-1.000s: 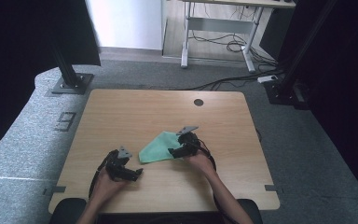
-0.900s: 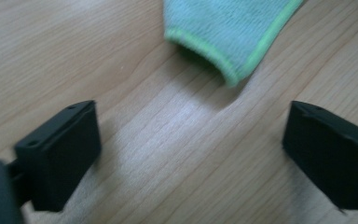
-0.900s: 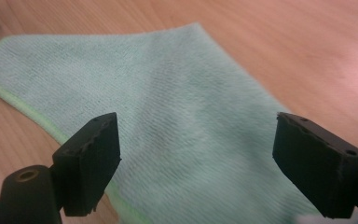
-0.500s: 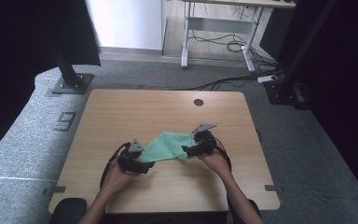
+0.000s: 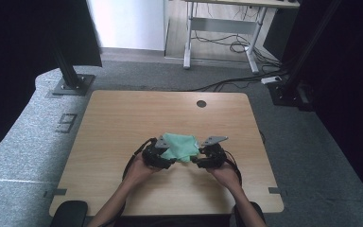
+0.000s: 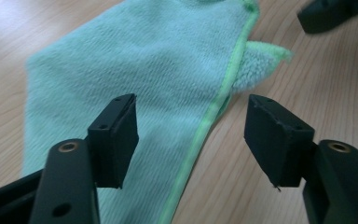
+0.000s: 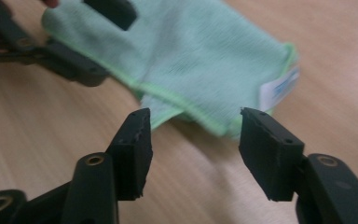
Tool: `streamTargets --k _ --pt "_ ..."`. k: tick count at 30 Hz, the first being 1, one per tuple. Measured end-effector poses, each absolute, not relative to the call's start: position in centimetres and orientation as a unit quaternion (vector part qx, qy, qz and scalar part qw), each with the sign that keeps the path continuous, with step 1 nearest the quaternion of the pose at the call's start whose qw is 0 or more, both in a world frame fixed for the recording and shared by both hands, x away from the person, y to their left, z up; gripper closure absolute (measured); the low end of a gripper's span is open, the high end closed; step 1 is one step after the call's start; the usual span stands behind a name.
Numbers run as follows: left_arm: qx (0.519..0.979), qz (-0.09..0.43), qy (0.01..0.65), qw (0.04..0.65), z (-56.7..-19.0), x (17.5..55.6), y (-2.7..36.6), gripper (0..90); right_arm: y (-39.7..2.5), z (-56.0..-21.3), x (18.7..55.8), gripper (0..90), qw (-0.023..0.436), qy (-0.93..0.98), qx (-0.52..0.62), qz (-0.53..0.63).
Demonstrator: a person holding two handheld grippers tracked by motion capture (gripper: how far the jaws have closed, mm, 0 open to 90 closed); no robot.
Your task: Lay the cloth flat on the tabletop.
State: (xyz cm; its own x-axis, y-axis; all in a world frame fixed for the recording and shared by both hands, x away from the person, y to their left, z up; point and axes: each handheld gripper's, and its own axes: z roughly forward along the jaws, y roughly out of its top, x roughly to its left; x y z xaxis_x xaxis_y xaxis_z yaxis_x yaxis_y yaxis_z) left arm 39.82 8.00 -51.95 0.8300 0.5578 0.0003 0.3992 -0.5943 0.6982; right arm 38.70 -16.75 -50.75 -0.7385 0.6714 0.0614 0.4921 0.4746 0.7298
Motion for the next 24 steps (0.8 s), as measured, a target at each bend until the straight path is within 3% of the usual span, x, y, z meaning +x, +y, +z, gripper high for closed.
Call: streamTargets --k 8,14,18,24 --pt "0.897 0.110 0.258 0.341 -52.7 40.6 6.2 38.4 -15.6 -52.0 38.0 52.9 0.078 0.858 0.330 0.385" --pt "0.902 0.117 0.262 0.324 -53.4 40.9 5.7 47.0 -14.6 -52.5 38.5 69.2 0.081 0.861 0.332 0.377" --pt "0.896 0.114 0.274 0.329 -53.5 41.0 5.9 63.0 -14.4 -52.9 39.0 81.4 0.075 0.859 0.344 0.373" --pt "0.884 0.097 0.294 0.350 -53.1 41.4 6.7 80.9 -14.1 -53.3 38.9 87.0 0.087 0.868 0.340 0.350"
